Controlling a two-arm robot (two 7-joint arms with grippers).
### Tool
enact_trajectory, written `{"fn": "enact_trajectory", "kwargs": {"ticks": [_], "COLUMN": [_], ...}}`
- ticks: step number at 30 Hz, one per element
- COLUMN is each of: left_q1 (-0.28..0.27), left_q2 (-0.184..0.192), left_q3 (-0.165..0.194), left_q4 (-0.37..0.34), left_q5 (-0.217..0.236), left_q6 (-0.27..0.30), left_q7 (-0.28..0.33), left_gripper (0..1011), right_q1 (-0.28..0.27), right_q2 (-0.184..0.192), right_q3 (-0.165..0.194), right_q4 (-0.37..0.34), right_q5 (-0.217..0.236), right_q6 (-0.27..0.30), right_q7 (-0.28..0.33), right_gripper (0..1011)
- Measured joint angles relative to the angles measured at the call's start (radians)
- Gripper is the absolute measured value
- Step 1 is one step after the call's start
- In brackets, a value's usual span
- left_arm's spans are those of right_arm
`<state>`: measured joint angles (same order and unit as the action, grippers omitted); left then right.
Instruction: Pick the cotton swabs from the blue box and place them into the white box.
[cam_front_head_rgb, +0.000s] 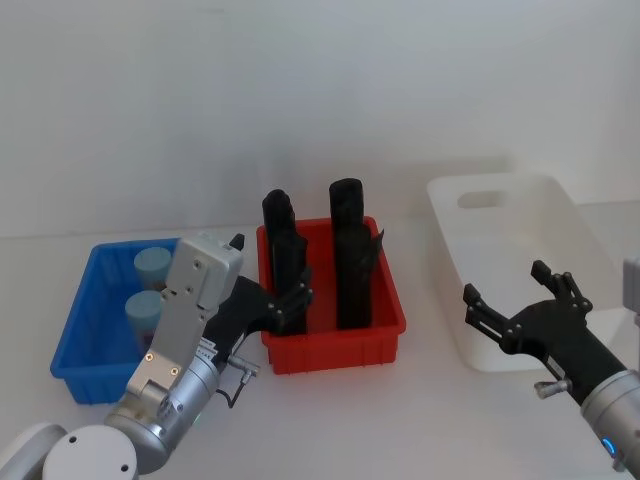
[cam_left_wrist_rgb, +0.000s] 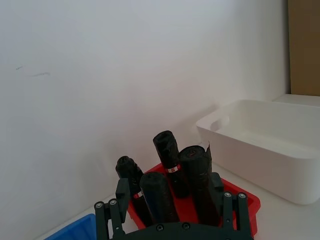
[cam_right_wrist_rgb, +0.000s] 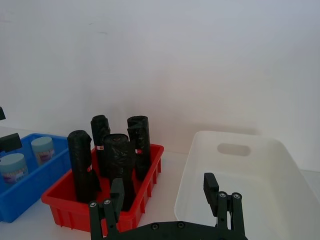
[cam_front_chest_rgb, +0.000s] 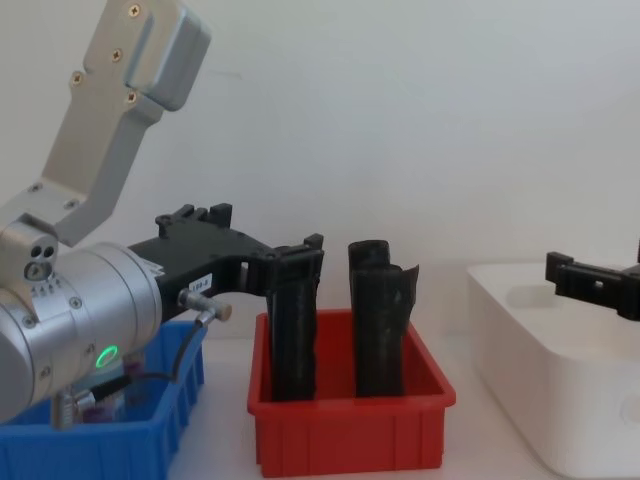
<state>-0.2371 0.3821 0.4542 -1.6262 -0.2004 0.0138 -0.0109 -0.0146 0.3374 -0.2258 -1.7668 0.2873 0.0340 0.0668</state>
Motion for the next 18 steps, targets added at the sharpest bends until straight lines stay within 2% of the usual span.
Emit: {"fn": "enact_trajectory", "kwargs": {"ticks": [11,18], "left_q1": [-0.001,-0.011], "left_q2": [0.001,0.011], "left_q3": [-0.003,-0.024], "left_q4": [-0.001,0.002], "left_q5": [-0.001,-0.026], "left_q6": [0.003,0.016], "left_q7": [-0.001,-0.014], "left_gripper": [1000,1000], "right_q1": [0.0,0.0], "right_q2": [0.0,0.0], "right_q3": [0.0,0.0], "right_q4": [0.0,0.0], "right_q5": [0.0,0.0], "right_q6": [0.0,0.0], "right_q7": [0.0,0.0], "right_gripper": [1002,1002]}}
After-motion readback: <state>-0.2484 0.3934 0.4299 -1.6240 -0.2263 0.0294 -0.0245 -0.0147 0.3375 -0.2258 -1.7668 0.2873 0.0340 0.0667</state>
